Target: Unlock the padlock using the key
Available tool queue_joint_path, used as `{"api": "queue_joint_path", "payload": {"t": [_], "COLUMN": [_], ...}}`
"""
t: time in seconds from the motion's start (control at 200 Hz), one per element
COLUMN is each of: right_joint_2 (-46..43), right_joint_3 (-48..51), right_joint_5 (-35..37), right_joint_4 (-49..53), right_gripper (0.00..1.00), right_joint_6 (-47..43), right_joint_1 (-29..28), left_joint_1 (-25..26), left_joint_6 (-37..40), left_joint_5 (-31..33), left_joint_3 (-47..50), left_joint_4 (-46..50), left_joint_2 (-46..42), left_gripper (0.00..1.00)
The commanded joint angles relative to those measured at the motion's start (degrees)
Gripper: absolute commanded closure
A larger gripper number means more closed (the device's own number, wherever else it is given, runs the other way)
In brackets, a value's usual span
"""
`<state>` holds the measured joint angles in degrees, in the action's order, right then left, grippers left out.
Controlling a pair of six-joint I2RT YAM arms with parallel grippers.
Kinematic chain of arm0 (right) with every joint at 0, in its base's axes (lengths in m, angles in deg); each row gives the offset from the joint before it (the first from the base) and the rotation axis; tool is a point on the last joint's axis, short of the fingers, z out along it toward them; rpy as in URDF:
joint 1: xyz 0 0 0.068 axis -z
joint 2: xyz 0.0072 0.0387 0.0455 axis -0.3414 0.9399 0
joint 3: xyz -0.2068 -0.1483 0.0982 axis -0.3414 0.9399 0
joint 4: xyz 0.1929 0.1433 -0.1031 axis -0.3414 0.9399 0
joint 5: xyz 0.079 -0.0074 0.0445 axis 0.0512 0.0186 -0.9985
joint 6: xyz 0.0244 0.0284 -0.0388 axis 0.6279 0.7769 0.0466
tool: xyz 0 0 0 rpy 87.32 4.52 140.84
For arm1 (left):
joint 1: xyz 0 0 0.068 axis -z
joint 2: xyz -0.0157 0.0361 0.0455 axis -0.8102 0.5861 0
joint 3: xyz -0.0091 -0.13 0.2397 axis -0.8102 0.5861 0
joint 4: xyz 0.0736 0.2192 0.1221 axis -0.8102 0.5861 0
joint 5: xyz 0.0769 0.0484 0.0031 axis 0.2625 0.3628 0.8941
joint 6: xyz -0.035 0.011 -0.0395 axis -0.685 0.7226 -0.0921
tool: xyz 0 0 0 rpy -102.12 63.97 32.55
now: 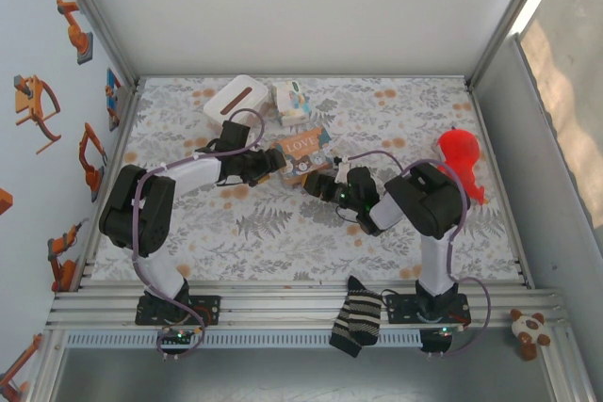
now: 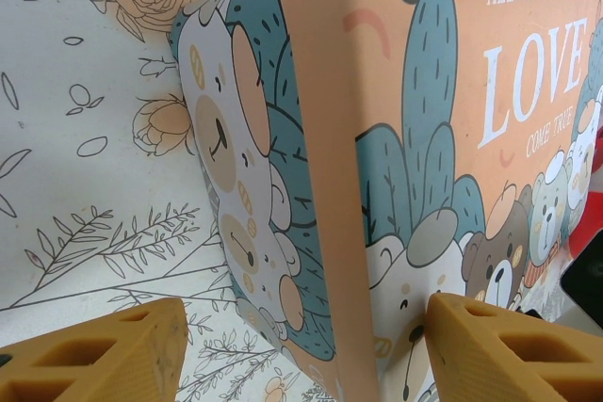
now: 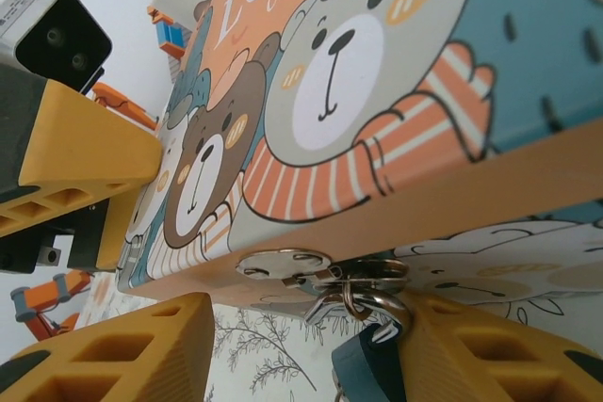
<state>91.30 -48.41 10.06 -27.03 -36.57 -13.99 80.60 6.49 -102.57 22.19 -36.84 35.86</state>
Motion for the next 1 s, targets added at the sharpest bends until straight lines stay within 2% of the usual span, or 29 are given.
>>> {"api": "queue_joint_path", "payload": {"t": [0.0,0.626,0.997], "right_joint_2": [-0.5,-2.3,-1.8], "right_joint_3": [0.0,2.3,2.8], "right_joint_5": [-0.8,-3.1,-1.6], "right_joint_4": [-3.6,-5.0,-4.9], "right_gripper": [0.49,0.59,0.75], "right_joint_6": [-0.6,-1.7,-1.1], "right_joint_1": [-0.5,-0.3,0.2], "left_joint_1": [0.2,0.2,0.2], "left_joint_6": [0.3,0.7,0.7], "left_joint_5": [2.5,3.3,3.5], "left_joint_3": [1.7,2.4,2.7], "left_joint_4": [6.1,6.6,6.6], "left_joint_2": [0.4,-0.3,-0.6], "left_gripper": [0.33,0.33,0.34]}}
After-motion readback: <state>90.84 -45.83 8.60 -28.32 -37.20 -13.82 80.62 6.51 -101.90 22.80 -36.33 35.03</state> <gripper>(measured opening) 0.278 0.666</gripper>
